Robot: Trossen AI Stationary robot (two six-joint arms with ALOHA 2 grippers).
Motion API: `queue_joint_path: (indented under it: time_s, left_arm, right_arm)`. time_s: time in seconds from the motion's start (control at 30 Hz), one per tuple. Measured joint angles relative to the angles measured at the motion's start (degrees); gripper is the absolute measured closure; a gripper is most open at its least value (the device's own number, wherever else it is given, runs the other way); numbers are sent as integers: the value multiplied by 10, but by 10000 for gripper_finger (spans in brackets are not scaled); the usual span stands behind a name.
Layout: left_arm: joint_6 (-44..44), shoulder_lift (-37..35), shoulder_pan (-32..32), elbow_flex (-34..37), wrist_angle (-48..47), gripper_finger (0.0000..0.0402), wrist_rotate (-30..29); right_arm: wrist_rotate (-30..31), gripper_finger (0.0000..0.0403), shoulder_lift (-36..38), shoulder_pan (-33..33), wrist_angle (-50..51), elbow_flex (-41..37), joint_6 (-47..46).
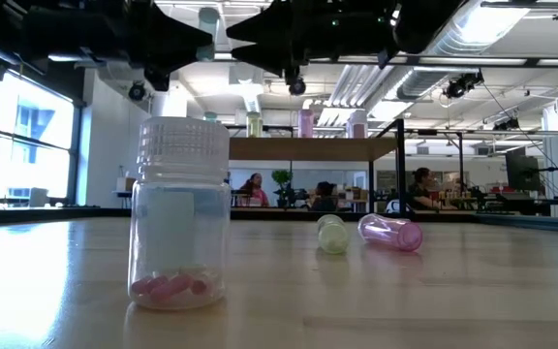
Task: Pick and place medicine bottles onto shelf by color
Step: Put the blue pill bottle on the shelf aligned with the other blue pill bottles
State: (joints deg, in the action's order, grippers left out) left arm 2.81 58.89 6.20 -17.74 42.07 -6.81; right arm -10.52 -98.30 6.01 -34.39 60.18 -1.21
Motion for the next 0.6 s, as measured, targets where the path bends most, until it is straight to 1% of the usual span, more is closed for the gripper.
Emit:
queue_joint_path:
  time_s: [0.17,0.3,0.43,0.6]
  left_arm:
    - [0,0,0,0,4,310,1]
    - [0,0,0,0,7,309,6]
    - [0,0,0,0,10,309,8]
    - [-1,0,0,0,11,309,8]
  right_arm:
    - [3,176,-11,-17,-36,0,7]
    - [40,176,-25,-23,-65,0,10]
    - [38,176,-42,-22,-95,3,-4]
    - [29,176,-54,-26,-80,32,-3]
